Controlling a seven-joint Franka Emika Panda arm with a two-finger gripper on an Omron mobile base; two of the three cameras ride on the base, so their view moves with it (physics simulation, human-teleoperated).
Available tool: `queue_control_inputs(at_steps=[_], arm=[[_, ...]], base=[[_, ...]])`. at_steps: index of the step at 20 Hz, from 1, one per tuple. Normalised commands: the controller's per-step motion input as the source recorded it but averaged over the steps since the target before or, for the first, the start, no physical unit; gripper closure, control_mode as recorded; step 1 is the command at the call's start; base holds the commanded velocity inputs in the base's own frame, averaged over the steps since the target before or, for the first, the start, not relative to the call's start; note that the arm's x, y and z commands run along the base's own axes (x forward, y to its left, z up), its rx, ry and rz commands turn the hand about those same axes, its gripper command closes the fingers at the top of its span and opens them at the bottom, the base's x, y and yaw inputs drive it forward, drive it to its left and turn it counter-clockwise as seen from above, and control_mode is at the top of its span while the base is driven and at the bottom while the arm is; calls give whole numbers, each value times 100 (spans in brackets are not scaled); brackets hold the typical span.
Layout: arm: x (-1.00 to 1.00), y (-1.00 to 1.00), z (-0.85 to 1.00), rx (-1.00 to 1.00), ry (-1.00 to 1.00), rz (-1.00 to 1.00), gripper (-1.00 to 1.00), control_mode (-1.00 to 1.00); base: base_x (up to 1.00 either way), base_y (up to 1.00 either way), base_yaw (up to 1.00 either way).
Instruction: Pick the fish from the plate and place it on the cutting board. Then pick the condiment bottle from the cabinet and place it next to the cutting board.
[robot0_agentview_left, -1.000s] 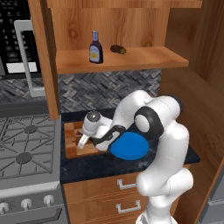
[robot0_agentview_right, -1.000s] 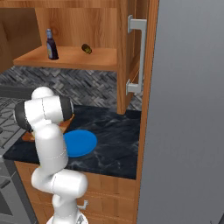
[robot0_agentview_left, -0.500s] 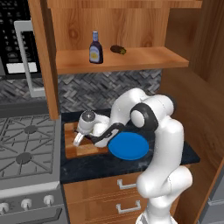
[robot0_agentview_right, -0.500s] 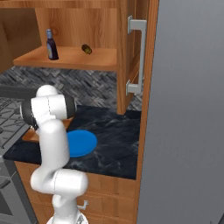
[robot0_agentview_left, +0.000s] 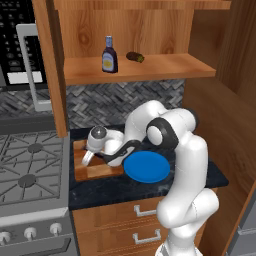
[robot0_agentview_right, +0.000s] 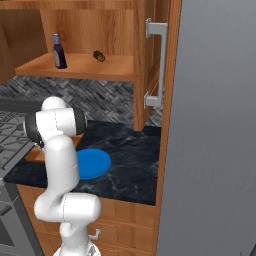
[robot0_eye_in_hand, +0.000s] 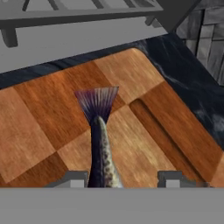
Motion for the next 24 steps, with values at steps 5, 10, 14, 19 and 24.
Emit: queue_control_inputs(at_steps=[5,10,14,19,24], arm=[[0,0,0,2,0,0,-100,-100],[-2,0,22,4,0,0,-100,-100],[-5,0,26,2,-1,0,-100,-100],[-11,0,28,1,-3,0,-100,-100],[-10,0,29,1,-2,0,-100,-100]], base=[[0,0,0],[0,0,0],[0,0,0],[0,0,0],[0,0,0]])
